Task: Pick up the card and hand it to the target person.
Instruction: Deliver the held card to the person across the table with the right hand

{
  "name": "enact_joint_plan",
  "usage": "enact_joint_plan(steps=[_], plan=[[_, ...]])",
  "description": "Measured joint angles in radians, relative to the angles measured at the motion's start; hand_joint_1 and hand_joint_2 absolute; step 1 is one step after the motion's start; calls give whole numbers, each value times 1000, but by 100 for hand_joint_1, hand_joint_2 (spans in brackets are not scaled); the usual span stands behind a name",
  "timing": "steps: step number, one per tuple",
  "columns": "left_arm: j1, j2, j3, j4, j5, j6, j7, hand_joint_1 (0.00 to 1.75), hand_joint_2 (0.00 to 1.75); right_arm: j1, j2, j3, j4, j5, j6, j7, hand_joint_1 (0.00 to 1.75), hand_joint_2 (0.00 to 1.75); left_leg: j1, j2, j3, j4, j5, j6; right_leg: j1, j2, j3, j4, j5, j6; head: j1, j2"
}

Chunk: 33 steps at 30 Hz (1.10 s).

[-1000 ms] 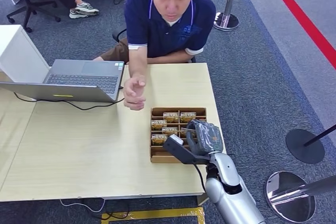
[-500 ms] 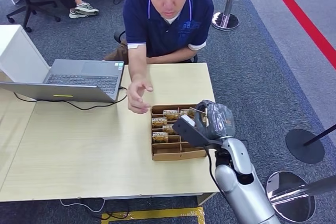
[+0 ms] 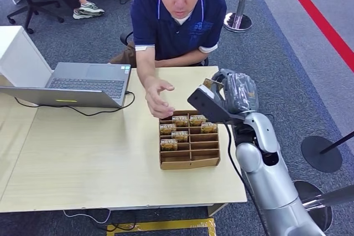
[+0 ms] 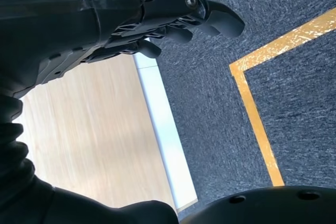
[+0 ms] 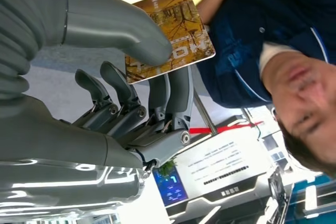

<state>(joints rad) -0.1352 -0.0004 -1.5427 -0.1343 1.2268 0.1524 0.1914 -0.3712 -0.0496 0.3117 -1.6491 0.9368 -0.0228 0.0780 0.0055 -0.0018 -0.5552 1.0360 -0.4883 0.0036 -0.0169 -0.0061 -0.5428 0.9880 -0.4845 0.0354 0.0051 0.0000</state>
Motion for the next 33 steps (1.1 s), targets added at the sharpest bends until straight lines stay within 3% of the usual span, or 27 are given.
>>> enact_joint_plan(steps=[8,21,32,33], plan=[[0,-2,0,0,-2,-2,0,0,175,-55,2,16,22,-73,21,-27,152,175,0,0,0,0,0,0,0,0,0,0,0,0,0,0],[-1,-5,0,1,-6,2,8,0,175,-93,86,97,147,-135,11,-54,152,175,0,0,0,0,0,0,0,0,0,0,0,0,0,0],[-1,-6,0,1,-42,13,6,0,175,-101,114,114,183,-142,6,-54,152,175,0,0,0,0,0,0,0,0,0,0,0,0,0,0],[-1,-6,0,1,-45,13,7,0,175,-101,115,115,186,-142,6,-54,140,175,0,0,0,0,0,0,0,0,0,0,0,0,0,0]])
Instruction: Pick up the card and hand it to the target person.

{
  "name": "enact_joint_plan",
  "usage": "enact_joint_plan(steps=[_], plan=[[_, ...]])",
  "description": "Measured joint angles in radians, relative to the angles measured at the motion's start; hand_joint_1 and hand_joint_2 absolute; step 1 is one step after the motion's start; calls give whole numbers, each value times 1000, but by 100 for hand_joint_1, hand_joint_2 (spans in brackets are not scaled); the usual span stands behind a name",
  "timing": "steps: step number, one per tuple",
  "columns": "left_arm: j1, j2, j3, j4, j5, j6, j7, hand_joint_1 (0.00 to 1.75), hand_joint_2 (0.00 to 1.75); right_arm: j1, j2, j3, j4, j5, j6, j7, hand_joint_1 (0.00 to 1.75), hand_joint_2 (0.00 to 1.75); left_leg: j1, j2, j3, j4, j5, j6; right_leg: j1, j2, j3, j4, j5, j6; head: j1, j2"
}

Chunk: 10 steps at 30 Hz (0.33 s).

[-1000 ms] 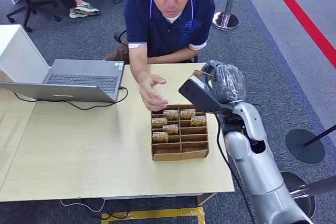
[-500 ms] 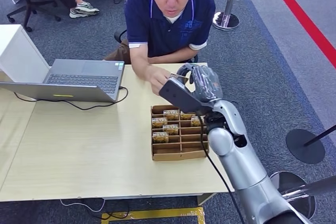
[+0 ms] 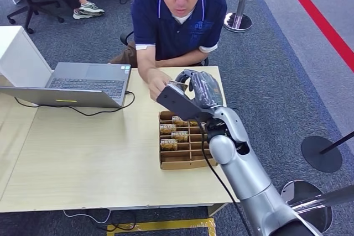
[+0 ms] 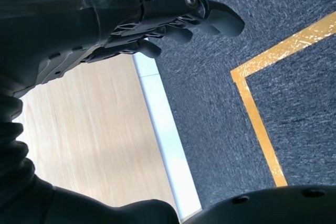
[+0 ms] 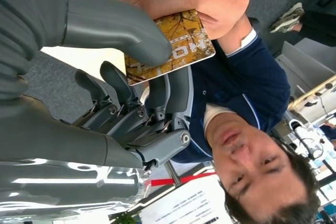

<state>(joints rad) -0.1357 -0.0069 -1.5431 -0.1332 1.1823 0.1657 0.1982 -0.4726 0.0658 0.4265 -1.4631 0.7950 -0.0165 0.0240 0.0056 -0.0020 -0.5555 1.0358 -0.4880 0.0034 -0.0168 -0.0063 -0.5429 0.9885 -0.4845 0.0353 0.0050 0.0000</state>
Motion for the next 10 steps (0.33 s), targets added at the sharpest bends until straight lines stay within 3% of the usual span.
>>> enact_joint_plan(steps=[1,3,4,5,10], plan=[[0,0,0,0,-2,0,1,0,175,-1,1,0,3,0,0,0,118,175,0,0,0,0,0,0,0,0,0,0,0,0,0,0],[0,-1,0,0,-4,1,6,0,175,-2,3,1,8,0,-1,0,52,175,0,0,0,0,0,0,0,0,0,0,0,0,0,0],[0,-1,0,0,-5,2,8,0,175,-3,4,1,10,0,-1,0,30,175,0,0,0,0,0,0,0,0,0,0,0,0,0,0],[0,-1,0,0,-5,3,10,0,175,-3,5,1,12,0,-1,0,19,175,0,0,0,0,0,0,0,0,0,0,0,0,0,0],[0,-1,0,0,-4,8,15,0,175,-4,8,2,20,0,-1,0,19,175,0,0,0,0,0,0,0,0,0,0,0,0,0,0]])
